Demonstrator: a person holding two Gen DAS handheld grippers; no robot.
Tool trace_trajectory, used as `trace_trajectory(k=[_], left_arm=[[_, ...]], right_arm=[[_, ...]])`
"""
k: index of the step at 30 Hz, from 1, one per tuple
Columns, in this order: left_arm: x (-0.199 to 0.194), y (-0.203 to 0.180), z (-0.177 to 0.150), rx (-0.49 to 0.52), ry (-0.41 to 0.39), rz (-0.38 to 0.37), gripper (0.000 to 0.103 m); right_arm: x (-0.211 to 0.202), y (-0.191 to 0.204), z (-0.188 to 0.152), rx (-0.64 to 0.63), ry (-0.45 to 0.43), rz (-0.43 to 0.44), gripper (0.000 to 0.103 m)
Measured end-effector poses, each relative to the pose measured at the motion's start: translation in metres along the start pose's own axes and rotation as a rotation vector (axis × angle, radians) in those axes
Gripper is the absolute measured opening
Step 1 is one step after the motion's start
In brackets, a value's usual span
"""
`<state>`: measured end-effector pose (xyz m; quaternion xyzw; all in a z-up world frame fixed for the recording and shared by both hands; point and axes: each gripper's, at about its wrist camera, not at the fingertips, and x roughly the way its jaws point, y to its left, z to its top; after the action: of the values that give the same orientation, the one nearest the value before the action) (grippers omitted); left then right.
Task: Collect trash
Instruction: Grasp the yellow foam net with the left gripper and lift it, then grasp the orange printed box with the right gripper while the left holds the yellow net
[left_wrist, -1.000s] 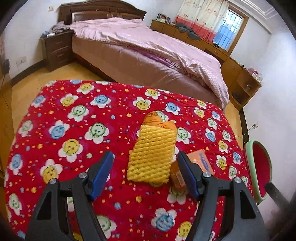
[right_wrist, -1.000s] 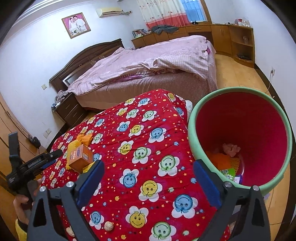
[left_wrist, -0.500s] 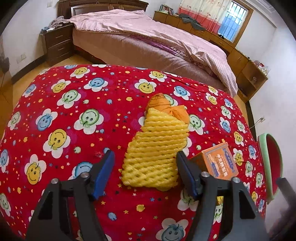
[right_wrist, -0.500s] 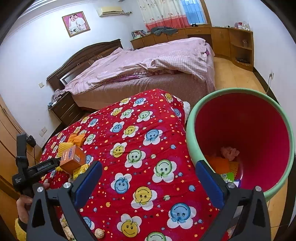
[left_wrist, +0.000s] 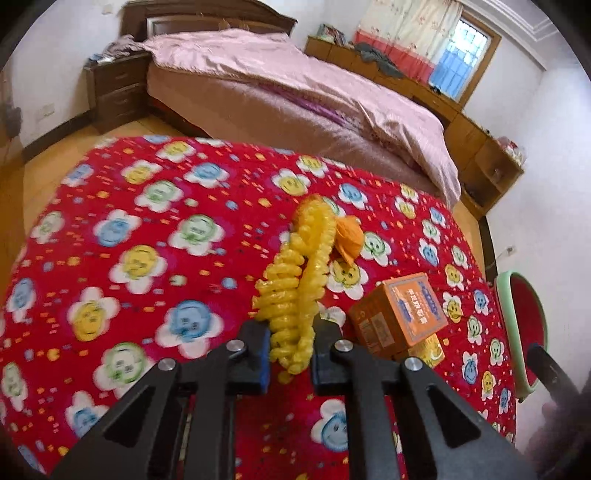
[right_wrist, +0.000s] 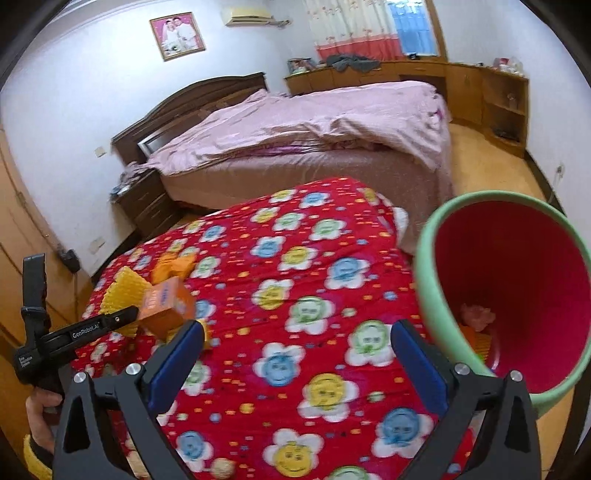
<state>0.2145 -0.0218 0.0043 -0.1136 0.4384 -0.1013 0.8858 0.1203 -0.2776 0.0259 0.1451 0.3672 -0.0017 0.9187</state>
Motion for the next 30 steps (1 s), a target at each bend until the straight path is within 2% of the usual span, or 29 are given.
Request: trace_trajectory(k=[5, 9, 16, 21, 22, 23, 25, 26, 30], left_arm=[[-0.023, 0.02, -0.003, -0.055, -0.068, 0.068, 0.015], [-0.032, 0.036, -0.01, -0.086, -0.093, 0.106, 0.015], [-0.051, 0.04, -0.02, -0.078, -0.141, 0.11, 0.015], [-0.057, 0.045, -0.022, -0.104, -0.147, 0.095, 0.015], [-0.058, 0.045, -0.022, -0.108, -0.147, 0.093, 0.015], [-0.058, 0.046, -0.022, -0.111, -0.147, 0.092, 0.015], [-0.06, 0.046, -0.023, -0.112, -0.145, 0.087, 0.015], [-0.06, 0.045, -0.024, -0.112, -0.146, 0.085, 0.015], [-0.065, 0.041, -0.025, -0.11, -0.151, 0.07, 0.015]], right_arm=[[0.006, 0.031, 0.005, -0.072, 0.023, 0.047, 0.103], [0.016, 0.06, 0.006, -0.139, 0.043, 0.074, 0.103], [0.05, 0.11, 0.002, -0.27, 0.103, 0.082, 0.103], [0.07, 0.131, 0.0, -0.301, 0.107, 0.057, 0.101], [0.073, 0.132, 0.0, -0.298, 0.11, 0.054, 0.094], [0.077, 0.133, 0.0, -0.291, 0.116, 0.055, 0.08], [0.083, 0.133, 0.0, -0.271, 0.132, 0.048, 0.061], [0.085, 0.131, 0.0, -0.259, 0.142, 0.053, 0.054], [0.084, 0.128, -0.002, -0.234, 0.144, 0.094, 0.053]])
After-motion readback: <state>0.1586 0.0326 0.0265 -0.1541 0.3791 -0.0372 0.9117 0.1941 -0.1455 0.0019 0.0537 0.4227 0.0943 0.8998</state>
